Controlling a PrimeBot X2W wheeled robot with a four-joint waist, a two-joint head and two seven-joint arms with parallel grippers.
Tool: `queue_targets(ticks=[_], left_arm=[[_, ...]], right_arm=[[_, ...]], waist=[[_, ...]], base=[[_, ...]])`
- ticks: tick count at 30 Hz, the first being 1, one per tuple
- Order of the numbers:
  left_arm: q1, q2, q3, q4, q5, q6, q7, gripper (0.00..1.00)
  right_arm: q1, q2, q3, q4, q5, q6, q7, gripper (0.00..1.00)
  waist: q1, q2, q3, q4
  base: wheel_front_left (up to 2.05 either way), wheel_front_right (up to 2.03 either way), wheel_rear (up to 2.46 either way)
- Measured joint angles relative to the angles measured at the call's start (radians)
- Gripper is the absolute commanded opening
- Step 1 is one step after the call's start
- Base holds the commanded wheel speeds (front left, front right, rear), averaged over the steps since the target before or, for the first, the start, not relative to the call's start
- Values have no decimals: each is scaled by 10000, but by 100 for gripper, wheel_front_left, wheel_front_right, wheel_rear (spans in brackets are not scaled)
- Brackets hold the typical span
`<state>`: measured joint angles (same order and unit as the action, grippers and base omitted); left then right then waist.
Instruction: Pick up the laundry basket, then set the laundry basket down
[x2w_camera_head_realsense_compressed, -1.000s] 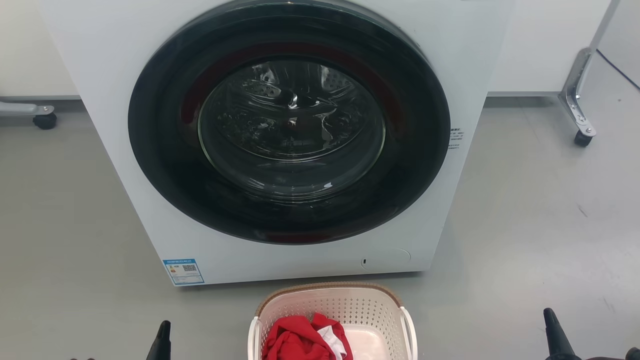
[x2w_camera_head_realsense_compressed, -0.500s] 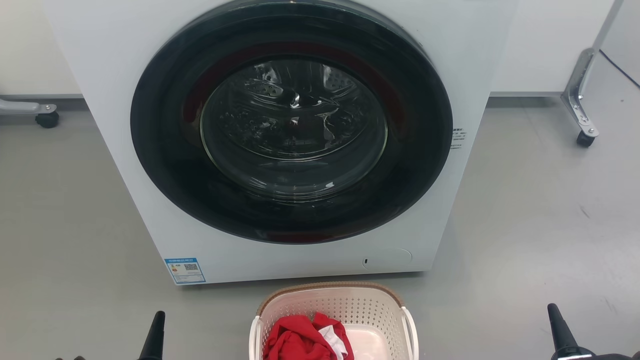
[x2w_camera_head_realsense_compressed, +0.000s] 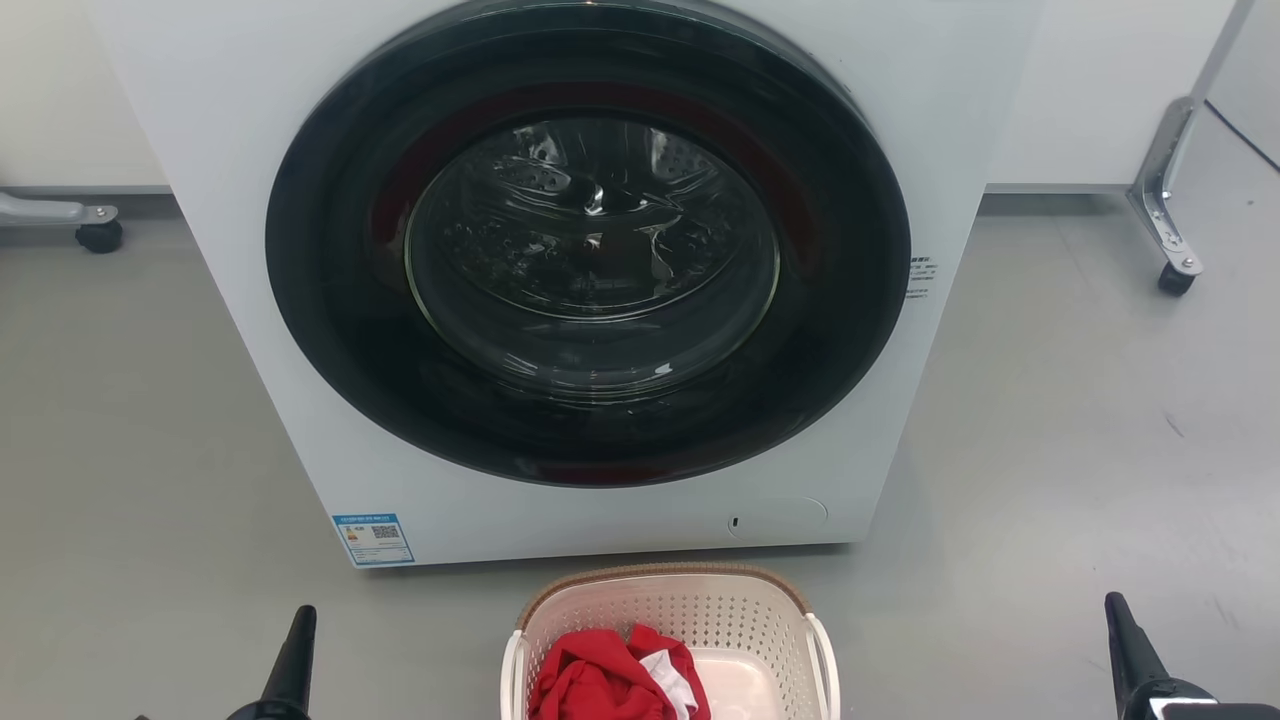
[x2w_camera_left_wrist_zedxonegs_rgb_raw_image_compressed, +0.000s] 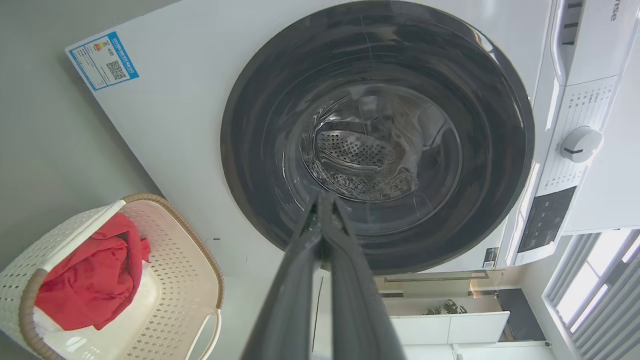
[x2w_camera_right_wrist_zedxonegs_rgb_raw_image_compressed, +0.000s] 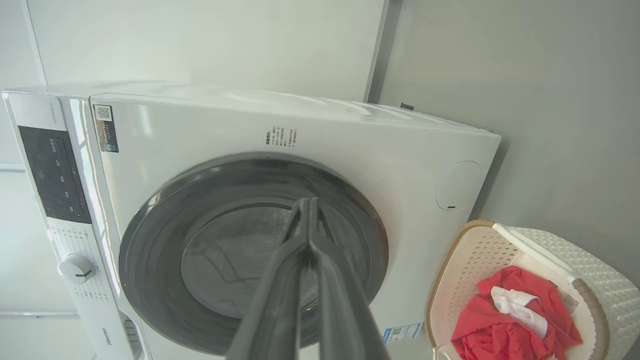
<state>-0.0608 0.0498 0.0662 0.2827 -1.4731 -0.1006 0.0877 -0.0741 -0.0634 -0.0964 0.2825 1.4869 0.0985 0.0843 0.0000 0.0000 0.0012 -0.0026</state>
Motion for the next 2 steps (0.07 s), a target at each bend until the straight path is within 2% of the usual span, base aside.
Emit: queue_targets(ticks=[2], left_arm=[[-11,-27,63,33,-295,-63,88,0]], right_arm=[[-4,40,-86,38,291,35,77,0]], waist=[[0,0,1,7]], base=[[0,0,0]])
